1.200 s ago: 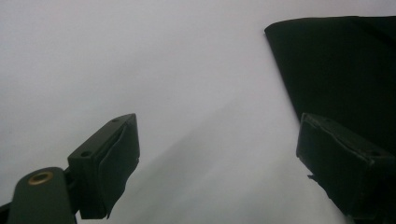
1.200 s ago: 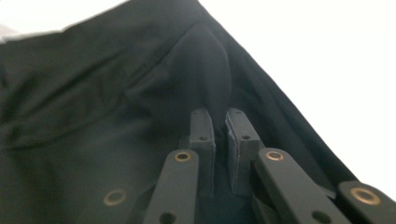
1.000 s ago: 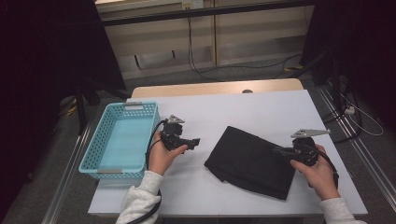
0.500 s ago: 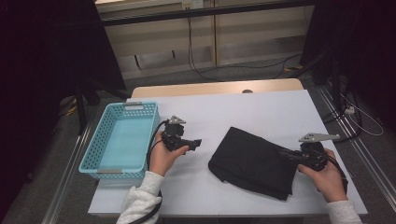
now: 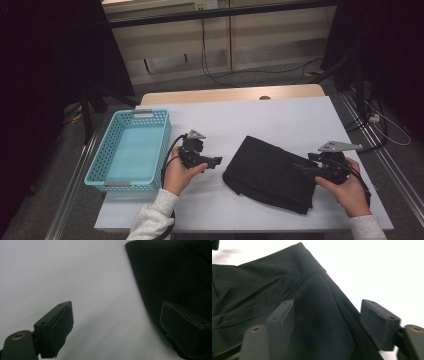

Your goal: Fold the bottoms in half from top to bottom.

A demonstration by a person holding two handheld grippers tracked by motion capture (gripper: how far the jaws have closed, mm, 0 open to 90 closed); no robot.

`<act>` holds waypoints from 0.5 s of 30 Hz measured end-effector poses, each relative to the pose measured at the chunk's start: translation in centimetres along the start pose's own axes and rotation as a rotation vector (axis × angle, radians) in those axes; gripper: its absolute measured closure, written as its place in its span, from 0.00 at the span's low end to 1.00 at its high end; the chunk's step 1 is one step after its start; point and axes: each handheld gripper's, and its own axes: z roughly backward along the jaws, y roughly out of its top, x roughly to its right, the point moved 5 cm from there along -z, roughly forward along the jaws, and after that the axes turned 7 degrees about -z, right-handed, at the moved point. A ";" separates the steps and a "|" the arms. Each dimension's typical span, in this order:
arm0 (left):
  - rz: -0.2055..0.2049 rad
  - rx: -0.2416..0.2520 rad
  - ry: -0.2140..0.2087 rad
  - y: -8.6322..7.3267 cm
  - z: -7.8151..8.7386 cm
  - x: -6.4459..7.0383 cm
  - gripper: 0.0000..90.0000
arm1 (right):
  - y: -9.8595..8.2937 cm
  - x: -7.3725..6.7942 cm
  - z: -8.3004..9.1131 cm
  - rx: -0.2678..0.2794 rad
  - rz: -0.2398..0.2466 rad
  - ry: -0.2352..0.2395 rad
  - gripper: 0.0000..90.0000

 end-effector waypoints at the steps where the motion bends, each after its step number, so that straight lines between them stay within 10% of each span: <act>1: 0.001 0.000 -0.011 0.0 0.0 0.2 0.12 | 0.0 0.0 0.0 0.003 -0.003 0.000 0.29; 15: -0.012 -0.018 -0.025 -0.7 -0.8 1.9 0.14 | 0.0 -0.4 0.0 0.011 -0.005 0.015 0.28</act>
